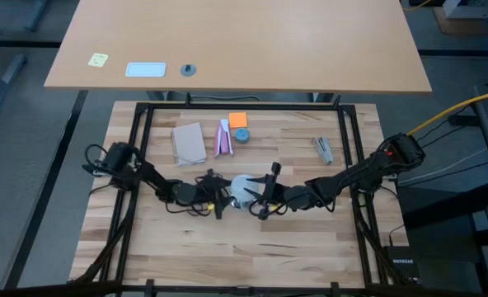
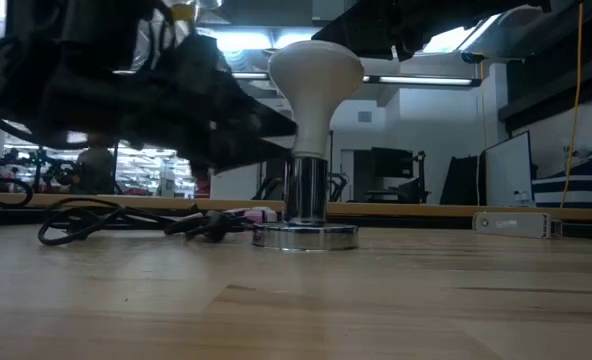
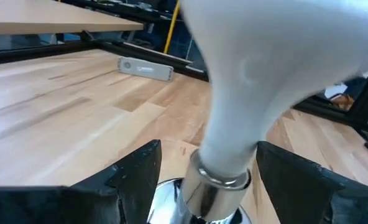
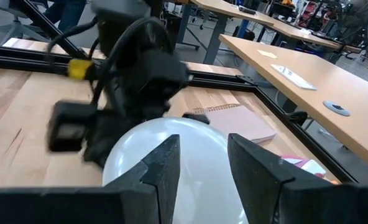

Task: Screw lightbulb
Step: Insert the lightbulb into the lamp

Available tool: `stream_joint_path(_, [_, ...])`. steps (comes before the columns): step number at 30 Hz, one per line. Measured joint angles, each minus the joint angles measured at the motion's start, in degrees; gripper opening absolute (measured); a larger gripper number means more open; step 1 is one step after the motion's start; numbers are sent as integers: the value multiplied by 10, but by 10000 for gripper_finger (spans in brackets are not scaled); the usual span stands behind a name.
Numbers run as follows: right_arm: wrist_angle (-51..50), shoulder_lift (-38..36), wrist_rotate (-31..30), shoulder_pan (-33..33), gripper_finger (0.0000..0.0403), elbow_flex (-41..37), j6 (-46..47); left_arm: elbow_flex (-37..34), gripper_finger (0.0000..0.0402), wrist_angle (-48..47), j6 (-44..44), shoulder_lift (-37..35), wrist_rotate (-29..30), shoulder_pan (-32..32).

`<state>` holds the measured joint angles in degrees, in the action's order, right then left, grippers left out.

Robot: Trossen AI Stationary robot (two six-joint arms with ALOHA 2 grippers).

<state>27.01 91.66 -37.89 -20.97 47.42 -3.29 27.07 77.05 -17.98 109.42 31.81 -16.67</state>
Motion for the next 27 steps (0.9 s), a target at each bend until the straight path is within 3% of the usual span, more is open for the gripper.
stream_joint_path(7, [-1, 0, 0, 0, 143, 0, 0, -88, 253, -1, -47, -74, 1, -4])
stream_joint_path(11, [0, 0, 0, 0, 143, 0, 0, -103, 253, 0, -71, -83, 1, -12])
stream_joint_path(27, [0, 0, 0, 0, 143, 0, 0, 33, 253, -1, 39, 8, 6, -15])
